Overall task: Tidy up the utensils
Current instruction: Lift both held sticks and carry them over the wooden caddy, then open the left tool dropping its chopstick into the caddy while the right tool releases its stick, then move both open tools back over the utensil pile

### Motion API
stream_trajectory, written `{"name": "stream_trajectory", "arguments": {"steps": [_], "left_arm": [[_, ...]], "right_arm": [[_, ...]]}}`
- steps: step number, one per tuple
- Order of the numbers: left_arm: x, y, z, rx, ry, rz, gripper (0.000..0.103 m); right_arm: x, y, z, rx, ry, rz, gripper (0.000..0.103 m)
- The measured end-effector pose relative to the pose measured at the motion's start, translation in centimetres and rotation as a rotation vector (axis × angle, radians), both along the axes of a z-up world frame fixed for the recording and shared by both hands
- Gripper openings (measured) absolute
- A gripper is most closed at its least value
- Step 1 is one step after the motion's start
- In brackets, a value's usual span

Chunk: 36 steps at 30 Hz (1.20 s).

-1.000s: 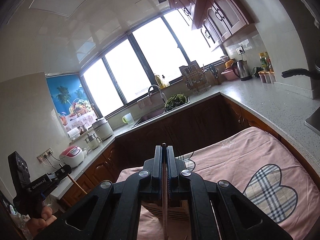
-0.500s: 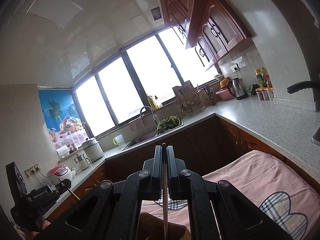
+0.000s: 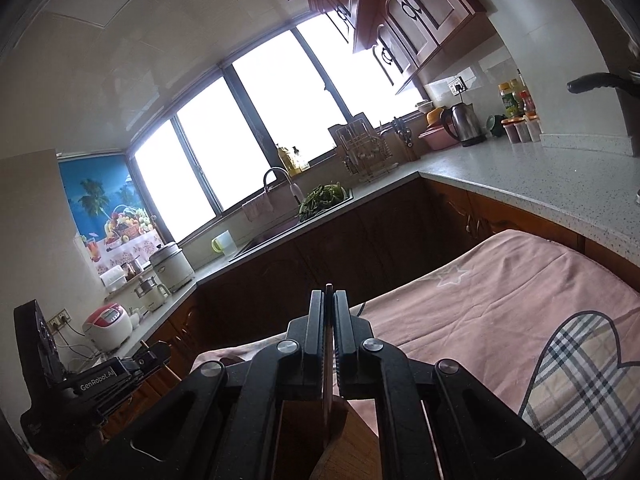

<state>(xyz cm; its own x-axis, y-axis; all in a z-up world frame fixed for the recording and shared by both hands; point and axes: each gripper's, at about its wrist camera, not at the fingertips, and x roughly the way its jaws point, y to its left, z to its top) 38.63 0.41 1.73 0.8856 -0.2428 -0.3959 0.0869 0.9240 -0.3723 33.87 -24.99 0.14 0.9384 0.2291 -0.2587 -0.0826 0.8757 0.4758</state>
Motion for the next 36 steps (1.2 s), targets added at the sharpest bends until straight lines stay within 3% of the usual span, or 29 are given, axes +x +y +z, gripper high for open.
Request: {"name": "stream_trajectory", "arguments": {"steps": [12,15,17,19,21,23,29,36], "left_arm": [[0.5,-0.2,0.5,0.035,0.033,-0.027,0.008],[0.4,-0.1,0.4,0.033,0.043,-0.026,0.026],[0.1,0.2,0.4,0.030,0.048,-0.008,0.057],[-0.5,0.6,0.5,0.020,0.039,0.003,0.062],[-1.1,1.0,0.7,0.016,0.044,0.006,0.073],[-2.2,1.4,1.0,0.006,0.035,0.012,0.084],[-5.8,2.6,1.4,0.013,0.026,0.034,0.103],[-10.6,3.3,1.4,0.022,0.027,0.039,0.103]], "right_arm": [[0.8,-0.8,0.0,0.012,0.078,0.025,0.010],[0.8,-1.0,0.0,0.018,0.101,0.022,0.021],[0.6,-1.4,-0.1,0.034,0.106,0.018,0.054],[0.0,-1.8,0.0,0.045,0.100,0.005,0.061],[-0.5,-2.2,0.1,0.063,0.104,0.002,0.071],[-1.2,-2.8,0.2,0.093,0.101,0.005,0.090],[-3.9,-3.5,0.8,0.127,0.097,0.018,0.100],[-7.8,-3.5,1.7,0.123,0.101,0.043,0.100]]}}
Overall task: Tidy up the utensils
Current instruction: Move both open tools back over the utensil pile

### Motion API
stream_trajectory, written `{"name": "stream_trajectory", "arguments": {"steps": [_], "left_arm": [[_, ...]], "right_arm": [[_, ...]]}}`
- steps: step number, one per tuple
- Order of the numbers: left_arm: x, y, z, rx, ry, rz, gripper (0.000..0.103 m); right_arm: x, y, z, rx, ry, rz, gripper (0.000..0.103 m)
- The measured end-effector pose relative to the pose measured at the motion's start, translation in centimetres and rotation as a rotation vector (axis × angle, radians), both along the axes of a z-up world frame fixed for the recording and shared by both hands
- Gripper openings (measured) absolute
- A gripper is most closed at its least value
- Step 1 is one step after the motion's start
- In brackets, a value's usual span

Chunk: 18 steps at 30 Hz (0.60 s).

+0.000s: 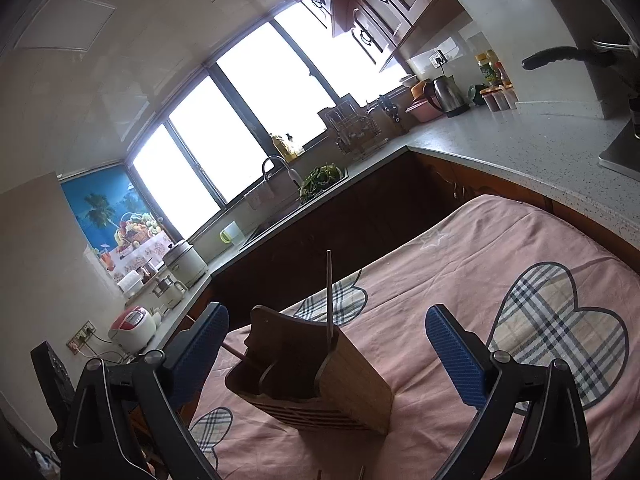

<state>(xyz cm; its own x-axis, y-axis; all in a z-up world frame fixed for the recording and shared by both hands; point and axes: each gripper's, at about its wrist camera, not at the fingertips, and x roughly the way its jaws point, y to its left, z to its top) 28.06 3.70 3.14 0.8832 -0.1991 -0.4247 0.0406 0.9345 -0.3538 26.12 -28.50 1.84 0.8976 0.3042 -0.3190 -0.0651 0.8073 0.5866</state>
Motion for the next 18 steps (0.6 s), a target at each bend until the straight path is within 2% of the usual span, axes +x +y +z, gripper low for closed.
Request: {"name": "stream_trajectory", "arguments": {"steps": [18], "left_arm": [[-9.5,1.1,-2.2,0.009,0.046,-0.012,0.103]], "right_arm": [[-10.1,0.0,-0.2,-0.087,0.037,0.049,0.100]]}}
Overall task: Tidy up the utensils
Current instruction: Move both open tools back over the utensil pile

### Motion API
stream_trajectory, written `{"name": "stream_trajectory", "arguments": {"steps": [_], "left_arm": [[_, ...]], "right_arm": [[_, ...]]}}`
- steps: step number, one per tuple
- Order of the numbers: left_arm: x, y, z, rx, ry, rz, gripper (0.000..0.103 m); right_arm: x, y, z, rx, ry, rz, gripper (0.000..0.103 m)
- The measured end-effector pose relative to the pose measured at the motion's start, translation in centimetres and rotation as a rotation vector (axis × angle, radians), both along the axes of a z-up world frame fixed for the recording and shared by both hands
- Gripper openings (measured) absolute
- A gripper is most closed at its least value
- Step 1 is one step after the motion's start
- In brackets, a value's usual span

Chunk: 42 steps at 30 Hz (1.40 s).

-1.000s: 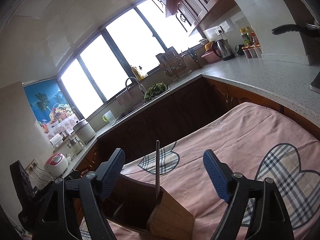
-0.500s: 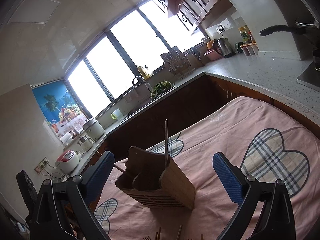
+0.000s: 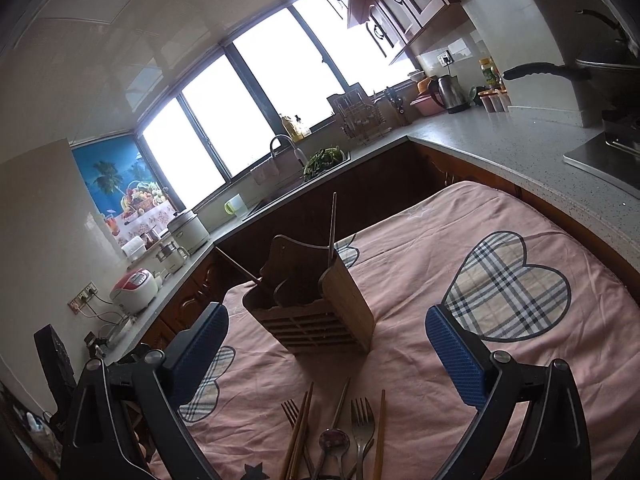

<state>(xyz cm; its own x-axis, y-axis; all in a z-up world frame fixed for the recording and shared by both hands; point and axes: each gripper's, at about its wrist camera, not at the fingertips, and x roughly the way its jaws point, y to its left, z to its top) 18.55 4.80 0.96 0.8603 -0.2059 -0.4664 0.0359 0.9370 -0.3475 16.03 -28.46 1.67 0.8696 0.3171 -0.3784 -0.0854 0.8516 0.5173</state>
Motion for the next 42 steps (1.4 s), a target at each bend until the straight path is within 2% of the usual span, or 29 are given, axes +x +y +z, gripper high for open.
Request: {"name": "stream_trajectory", "arguments": {"steps": [10,19,39,42], "left_arm": [[-3.4,0.0,-1.8,0.007,0.022,0.012,0.103],[-5.3,-0.4,-3.5,0.034,0.046,0.016,0.103],[-4.3,-2.9,-6.4,0.101,0.125,-0.057,0.103],[-3.4,-3.3,-7.0,0.122,0.150,-0.073,0.098]], "right_arm": [[-3.9,0.5,-1.9,-0.061,0.025,0.025,0.100],[-5.7,1.0,-4.3,-0.107,0.064,0.040,0.100],[-5.8,0.9,-6.3,-0.128,0.105,0.066,0.100],[-5.3,1.0,-6.5,-0.134,0.107,0.074,0.099]]}}
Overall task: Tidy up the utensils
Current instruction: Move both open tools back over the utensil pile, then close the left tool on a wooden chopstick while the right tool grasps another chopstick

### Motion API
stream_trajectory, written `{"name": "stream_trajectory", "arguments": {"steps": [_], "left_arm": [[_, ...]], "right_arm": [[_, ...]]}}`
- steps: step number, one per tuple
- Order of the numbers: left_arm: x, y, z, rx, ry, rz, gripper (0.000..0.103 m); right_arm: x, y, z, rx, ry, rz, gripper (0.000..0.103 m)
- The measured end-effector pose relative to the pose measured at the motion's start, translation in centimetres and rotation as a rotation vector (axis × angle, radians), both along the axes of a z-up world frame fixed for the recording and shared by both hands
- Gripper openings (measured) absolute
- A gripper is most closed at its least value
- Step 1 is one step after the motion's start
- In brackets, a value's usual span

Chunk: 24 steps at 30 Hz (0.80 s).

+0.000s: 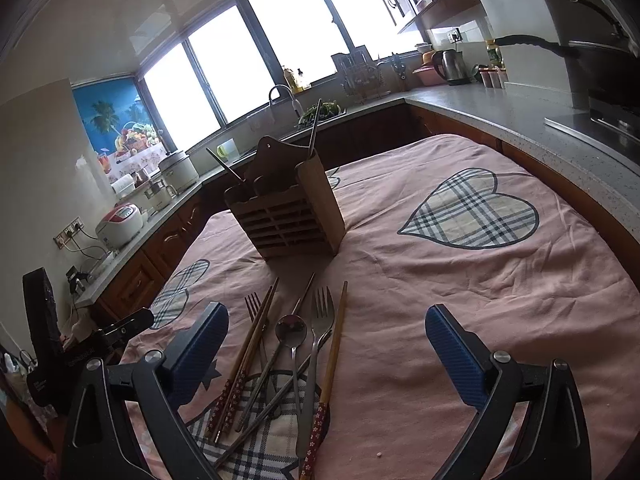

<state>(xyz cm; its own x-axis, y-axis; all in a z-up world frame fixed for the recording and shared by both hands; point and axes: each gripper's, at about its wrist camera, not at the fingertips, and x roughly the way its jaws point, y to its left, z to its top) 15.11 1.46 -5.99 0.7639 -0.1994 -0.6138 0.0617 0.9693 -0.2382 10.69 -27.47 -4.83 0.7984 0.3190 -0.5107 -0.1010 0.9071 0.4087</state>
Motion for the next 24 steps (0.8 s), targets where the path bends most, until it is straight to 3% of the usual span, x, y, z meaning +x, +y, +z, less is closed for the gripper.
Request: {"name": "stream_trajectory", "arguments": {"steps": [3,9,14,17,24], "left_arm": [[1.0,-0.6,-0.7,0.022,0.034,-0.028,0.087],[2.7,-2.3,-2.3,0.049,0.091,-0.088,0.071],[4.5,-3.9,-3.7,0.074,0.142,-0.128,0.051],[5.6,-4.5,-4.5,0.078,0.180,-0.152,0.040],[8.6,-6.0,-4.2,0.063,0.194,-0.209,0.039]], "right_arm": [[0.6,-0.1,-0.3,0.003,0.009,0.001,0.097],[2.4,0.0,-1.4,0.000,0.060,0.011,0.073],[4.2,0.3,-2.4,-0.005,0.105,0.026,0.052],[5.2,0.7,-3.1,-0.009,0.131,0.041,0.048],[7.6,0.9,-4.4,-0.004,0.179,0.062,0.043]]}}
